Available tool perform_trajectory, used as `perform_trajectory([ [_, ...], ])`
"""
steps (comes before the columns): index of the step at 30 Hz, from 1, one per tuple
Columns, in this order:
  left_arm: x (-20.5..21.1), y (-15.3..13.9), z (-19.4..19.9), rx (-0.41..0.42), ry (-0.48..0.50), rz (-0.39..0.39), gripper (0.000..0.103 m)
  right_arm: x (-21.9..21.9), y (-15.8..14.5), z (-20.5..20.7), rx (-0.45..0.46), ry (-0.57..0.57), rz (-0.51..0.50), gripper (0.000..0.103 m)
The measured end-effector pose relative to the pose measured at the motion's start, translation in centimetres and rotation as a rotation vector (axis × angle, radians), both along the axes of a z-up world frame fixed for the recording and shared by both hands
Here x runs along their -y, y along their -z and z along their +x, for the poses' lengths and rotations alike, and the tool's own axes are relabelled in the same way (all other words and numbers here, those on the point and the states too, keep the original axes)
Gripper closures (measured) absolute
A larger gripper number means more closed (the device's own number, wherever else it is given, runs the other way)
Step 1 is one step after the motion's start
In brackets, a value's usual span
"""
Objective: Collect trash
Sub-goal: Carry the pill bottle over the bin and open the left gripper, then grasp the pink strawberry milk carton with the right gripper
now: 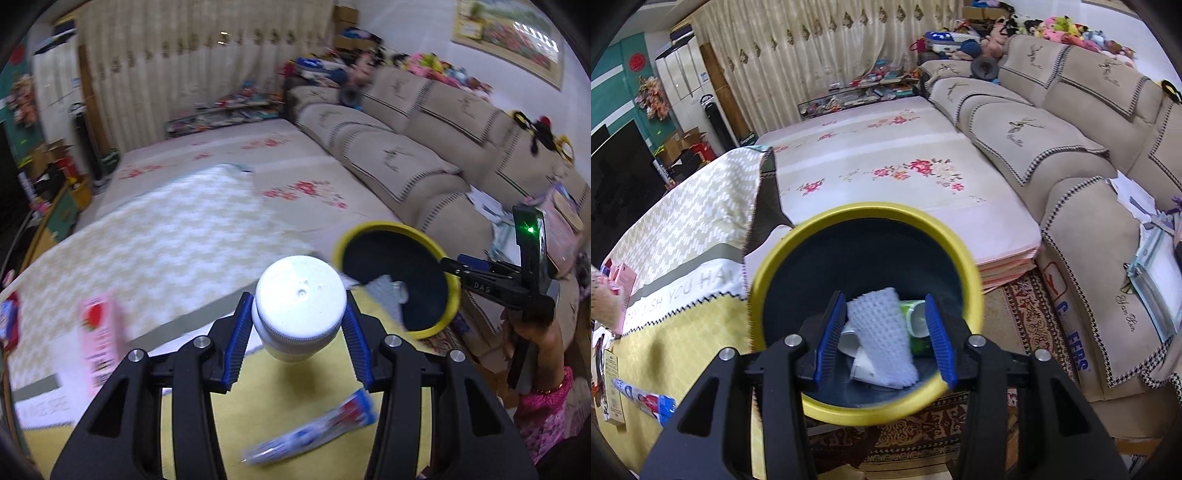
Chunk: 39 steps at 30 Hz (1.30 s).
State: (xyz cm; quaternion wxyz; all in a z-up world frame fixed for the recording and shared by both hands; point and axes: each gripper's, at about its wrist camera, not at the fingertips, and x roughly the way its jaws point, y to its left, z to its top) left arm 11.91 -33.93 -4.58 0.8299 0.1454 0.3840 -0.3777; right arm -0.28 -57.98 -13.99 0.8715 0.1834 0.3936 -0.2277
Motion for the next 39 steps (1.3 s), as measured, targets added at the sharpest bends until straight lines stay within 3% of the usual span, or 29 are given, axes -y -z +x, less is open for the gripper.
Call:
perform_trajectory([
  [8,11.1,2.9,-1.8,-0.063,0.141,0.019,0.055,2.7,1.3,-2.2,0.004,0.047,0.025,0.06],
  [13,16.1,4.9,-1.5,-0.087,0.149,0.028,0.054,3.4,1.9,-3.0,0.008,0.061,0.042,0.058],
  [15,17.2,5.6,-1.2,-0.073,0.127,0.031,0.032,3.4,1.9,-3.2,0.007,0.06,0.041,0.057],
  [18,17.4,5.5,-0.6,-0.058,0.105,0.018,0.027,3.3,1.8,-3.4,0.01,0.057,0.041,0.057],
  [26,7.3,1.1,-0.1,-0.001,-0.005,-0.06,0.016,1.8,1.6,-2.4,0.001,0.024,0.034,0.056],
  [33,-5.7,-1.8,0.2,0.083,-0.215,-0.095,0.007,-2.0,1.2,0.3,-0.017,-0.071,0.019,0.056],
  [39,-16.1,-2.4,0.3,0.133,-0.404,-0.095,0.006,-7.0,0.8,3.0,-0.04,-0.189,-0.005,0.055],
])
